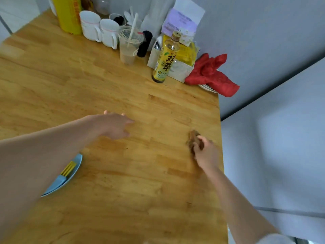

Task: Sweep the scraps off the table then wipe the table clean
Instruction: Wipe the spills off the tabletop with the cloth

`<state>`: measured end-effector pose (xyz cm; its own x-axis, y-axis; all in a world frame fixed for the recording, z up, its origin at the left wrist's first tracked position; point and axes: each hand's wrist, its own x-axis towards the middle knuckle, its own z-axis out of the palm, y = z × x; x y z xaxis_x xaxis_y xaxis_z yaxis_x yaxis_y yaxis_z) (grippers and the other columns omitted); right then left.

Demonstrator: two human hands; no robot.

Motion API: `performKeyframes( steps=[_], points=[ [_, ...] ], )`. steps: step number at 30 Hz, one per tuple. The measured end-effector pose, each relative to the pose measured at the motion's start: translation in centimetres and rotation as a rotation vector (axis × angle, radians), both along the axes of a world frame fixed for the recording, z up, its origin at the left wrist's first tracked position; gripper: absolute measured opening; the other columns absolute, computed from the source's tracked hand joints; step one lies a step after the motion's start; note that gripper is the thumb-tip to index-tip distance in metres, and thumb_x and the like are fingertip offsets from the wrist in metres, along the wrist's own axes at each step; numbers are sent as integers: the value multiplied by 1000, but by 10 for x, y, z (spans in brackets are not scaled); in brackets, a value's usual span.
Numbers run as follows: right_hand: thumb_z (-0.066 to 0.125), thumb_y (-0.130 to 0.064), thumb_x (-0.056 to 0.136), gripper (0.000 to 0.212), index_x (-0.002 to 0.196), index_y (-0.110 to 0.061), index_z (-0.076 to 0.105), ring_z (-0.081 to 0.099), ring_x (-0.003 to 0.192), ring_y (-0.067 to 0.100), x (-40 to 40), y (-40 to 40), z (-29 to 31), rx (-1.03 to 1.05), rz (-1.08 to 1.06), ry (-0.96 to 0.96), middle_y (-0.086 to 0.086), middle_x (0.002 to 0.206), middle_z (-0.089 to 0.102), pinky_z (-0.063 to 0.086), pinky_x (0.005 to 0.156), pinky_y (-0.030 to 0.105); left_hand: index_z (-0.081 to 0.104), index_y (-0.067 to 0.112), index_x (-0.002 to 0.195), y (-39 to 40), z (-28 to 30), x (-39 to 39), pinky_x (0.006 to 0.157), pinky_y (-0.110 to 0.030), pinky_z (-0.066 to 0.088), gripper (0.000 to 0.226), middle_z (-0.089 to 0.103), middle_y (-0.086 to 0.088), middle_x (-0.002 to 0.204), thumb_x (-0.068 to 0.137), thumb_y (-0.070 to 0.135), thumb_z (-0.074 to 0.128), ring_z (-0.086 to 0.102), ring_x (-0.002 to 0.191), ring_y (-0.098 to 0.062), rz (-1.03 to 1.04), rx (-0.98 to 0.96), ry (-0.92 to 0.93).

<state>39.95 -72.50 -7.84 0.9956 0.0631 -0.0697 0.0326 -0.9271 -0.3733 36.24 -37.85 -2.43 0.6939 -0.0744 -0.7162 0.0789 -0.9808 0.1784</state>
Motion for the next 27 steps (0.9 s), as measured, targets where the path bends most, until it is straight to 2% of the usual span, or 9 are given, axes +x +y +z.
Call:
performKeyframes(
  steps=[1, 3, 8, 10, 14, 18, 21, 24, 27],
  points=[
    [48, -32, 100, 28, 127, -30, 56, 64, 101, 30, 18, -9, -2, 33, -237, 1, 8, 120, 60, 54, 86, 42, 8, 37, 159, -3, -2, 0, 123, -51, 11, 67, -7, -3, 167, 102, 53, 39, 25, 149, -32, -9, 26, -10],
    [45, -32, 99, 25, 124, -33, 52, 61, 104, 31, 0, 3, -6, -51, -247, -85, 8, 120, 56, 55, 85, 45, 7, 37, 159, -13, -7, 0, 122, -57, 8, 70, -10, -9, 167, 101, 54, 42, 28, 147, -33, -32, 84, -21],
    [49, -45, 87, 26, 112, -47, 46, 47, 105, 12, -150, 29, -34, -71, 831, 58, -16, 102, 42, 47, 67, 21, -1, 40, 158, -18, -11, -4, 120, -63, 5, 82, -14, -15, 165, 96, 60, 49, 35, 144, -34, -15, 123, -61],
    [53, -41, 88, 24, 112, -47, 49, 55, 95, 5, -124, -10, -23, -50, 691, 33, -17, 107, 50, 51, 67, 17, 0, 40, 158, -20, -11, -9, 120, -63, 6, 86, -12, -14, 166, 92, 65, 50, 34, 144, -34, -10, 142, -107],
    [48, -30, 100, 26, 126, -32, 51, 63, 93, 20, -39, -72, 3, -58, -174, 69, 1, 124, 55, 55, 75, 35, 1, 44, 157, -38, -6, -21, 118, -63, 19, 88, -9, -5, 167, 90, 68, 52, 10, 150, -45, 54, 218, -116],
    [55, -40, 90, 22, 109, -49, 50, 50, 91, -3, -114, -51, -6, -41, 332, 158, -28, 113, 43, 39, 67, 14, 8, 46, 157, -84, 3, -40, 109, -60, 38, 78, -7, -5, 167, 95, 55, 54, 1, 149, -50, 167, 169, -138],
    [50, -48, 77, 22, 94, -61, 44, 42, 91, -14, -172, -71, -7, -53, 620, 357, -37, 107, 37, 33, 64, 14, 2, 45, 157, -116, -2, -61, 109, -60, 39, 92, -14, -7, 166, 88, 62, 61, 0, 148, -52, 158, 56, -63],
    [57, -36, 88, 26, 100, -58, 52, 56, 85, -5, -113, -97, 5, -2, 354, 245, -30, 111, 49, 47, 67, 17, -5, 47, 156, -125, -6, -69, 113, -65, 28, 105, -22, -7, 164, 81, 65, 67, -9, 147, -54, 157, 57, -59],
    [59, -29, 98, 24, 121, -32, 58, 65, 80, 17, -18, -104, 8, 45, 60, 126, 1, 113, 61, 56, 73, 34, -5, 47, 156, -124, -6, -67, 114, -68, 25, 106, -25, -7, 163, 82, 61, 70, -12, 146, -54, 170, 36, -48]
  ],
)
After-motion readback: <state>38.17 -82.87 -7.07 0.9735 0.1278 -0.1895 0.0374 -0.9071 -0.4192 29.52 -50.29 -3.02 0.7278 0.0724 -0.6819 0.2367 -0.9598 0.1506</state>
